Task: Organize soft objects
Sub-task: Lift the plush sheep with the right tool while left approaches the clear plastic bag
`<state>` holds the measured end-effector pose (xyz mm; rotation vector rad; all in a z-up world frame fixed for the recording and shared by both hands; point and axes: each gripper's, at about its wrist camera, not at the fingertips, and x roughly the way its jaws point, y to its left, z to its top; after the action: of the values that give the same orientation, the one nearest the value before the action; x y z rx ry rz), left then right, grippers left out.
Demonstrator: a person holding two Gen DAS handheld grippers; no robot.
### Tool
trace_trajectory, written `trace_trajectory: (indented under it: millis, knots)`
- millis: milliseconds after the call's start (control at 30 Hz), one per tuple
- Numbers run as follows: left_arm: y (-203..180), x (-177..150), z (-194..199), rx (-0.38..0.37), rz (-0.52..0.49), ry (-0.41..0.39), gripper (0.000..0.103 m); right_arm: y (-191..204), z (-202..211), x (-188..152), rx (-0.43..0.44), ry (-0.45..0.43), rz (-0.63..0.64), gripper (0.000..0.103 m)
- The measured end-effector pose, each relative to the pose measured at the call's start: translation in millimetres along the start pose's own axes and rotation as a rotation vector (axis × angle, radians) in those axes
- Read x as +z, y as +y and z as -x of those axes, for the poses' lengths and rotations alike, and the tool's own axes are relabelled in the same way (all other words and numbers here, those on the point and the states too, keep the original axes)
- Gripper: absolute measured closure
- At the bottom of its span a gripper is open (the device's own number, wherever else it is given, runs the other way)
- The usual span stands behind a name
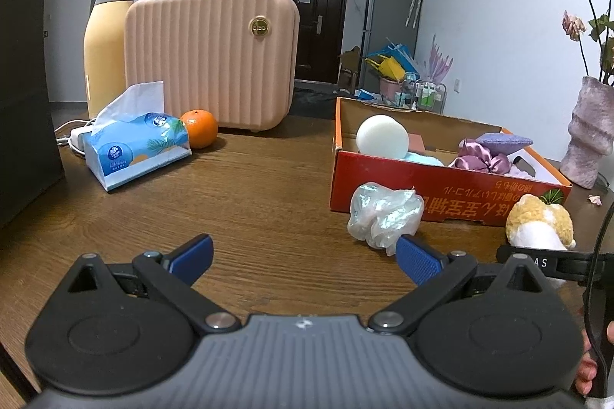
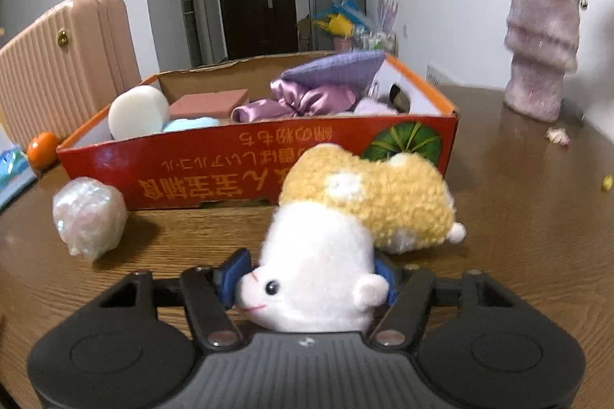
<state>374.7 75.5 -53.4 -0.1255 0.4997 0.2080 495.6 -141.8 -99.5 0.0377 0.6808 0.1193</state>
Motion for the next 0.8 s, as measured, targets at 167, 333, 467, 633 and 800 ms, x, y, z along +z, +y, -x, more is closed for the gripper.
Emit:
trace_trajectory:
  millis: [167, 333, 467, 633, 800]
  knots:
    - [0, -1, -1, 0.004, -0.001, 0.004, 0.000, -2, 3, -2, 0.016, -0.008, -0.008, 0.044]
    - [0, -1, -3, 0.010, -0.004, 0.008, 0.000, -7, 11, -3, 0.032, -0.035, -0.015, 0.045]
    - [-3, 0, -7, 0.020, -0.015, 0.010, 0.000, -13, 20, -2, 0.032, -0.078, -0.005, 0.045]
    - [-8, 3, -16, 0.025, -0.018, 0.003, 0.000, -22, 27, -1, 0.027, -0.114, 0.001, 0.045]
    - [-21, 5, -28, 0.027, -0.030, 0.011, 0.000, -32, 28, 0, 0.021, -0.124, -0.002, 0.045]
